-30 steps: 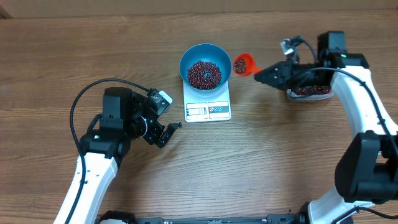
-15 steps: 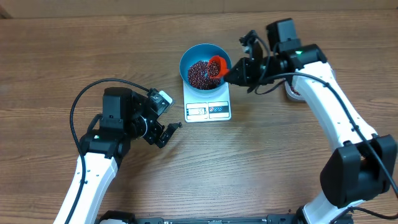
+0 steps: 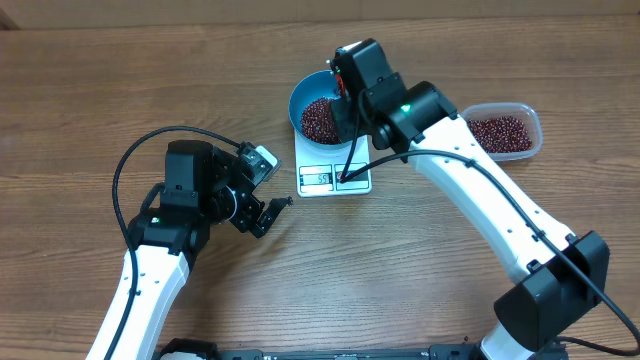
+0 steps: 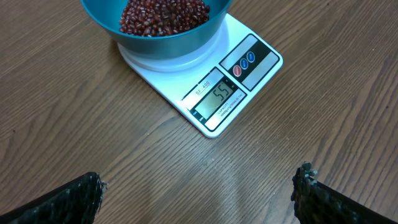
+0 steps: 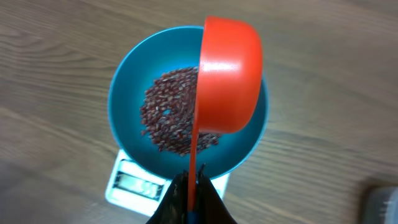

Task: Scoop item into bowl and weigh 150g on scale
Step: 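Carry the scoop to the teal bowl and tip beans in, then return the scoop with the right gripper to the bean tub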

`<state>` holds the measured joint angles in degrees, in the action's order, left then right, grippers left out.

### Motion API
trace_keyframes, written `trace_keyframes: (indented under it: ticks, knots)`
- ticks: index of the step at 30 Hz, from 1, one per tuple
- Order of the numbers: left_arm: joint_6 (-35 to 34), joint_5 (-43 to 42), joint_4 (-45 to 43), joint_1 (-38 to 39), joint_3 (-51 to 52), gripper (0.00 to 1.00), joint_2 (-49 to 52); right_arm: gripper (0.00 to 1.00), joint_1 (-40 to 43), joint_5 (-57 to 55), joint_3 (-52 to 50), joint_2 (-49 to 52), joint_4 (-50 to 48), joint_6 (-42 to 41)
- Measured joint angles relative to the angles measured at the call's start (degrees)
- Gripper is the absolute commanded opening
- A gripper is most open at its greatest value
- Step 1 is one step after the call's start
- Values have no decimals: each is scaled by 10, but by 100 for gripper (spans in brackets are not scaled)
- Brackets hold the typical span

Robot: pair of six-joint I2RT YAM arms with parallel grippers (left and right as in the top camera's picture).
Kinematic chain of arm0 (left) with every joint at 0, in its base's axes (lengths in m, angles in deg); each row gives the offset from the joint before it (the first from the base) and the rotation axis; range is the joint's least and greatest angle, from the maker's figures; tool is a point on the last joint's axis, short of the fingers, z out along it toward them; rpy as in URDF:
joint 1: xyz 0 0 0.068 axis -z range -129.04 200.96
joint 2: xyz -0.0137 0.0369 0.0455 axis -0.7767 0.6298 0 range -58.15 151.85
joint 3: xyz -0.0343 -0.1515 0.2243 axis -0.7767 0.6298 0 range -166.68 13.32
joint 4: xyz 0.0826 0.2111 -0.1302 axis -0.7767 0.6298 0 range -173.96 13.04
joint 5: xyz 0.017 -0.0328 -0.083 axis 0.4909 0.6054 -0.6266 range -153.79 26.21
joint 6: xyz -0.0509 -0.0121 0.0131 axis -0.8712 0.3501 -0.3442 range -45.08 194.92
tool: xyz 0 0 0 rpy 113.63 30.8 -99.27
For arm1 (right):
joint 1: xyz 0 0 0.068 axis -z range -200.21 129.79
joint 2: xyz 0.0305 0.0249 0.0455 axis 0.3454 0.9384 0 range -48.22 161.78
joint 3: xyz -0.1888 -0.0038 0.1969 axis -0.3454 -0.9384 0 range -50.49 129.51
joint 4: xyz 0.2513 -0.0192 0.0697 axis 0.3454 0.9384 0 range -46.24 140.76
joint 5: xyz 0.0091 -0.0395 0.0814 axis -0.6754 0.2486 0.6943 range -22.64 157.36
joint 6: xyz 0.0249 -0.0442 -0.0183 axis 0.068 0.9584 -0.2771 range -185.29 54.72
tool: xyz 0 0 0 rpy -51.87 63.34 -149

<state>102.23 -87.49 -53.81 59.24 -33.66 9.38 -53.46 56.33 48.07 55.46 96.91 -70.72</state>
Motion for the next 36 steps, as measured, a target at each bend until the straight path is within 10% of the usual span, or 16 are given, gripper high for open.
trace_keyframes:
  ticks: [23, 36]
  knots:
    - [0, 0, 0, 0, 0, 100, 0, 4, -49, -102, 0, -1, 9, 75]
    - [0, 0, 0, 0, 0, 99, 0, 4, 241, 40, 13, -108, 172, 46]
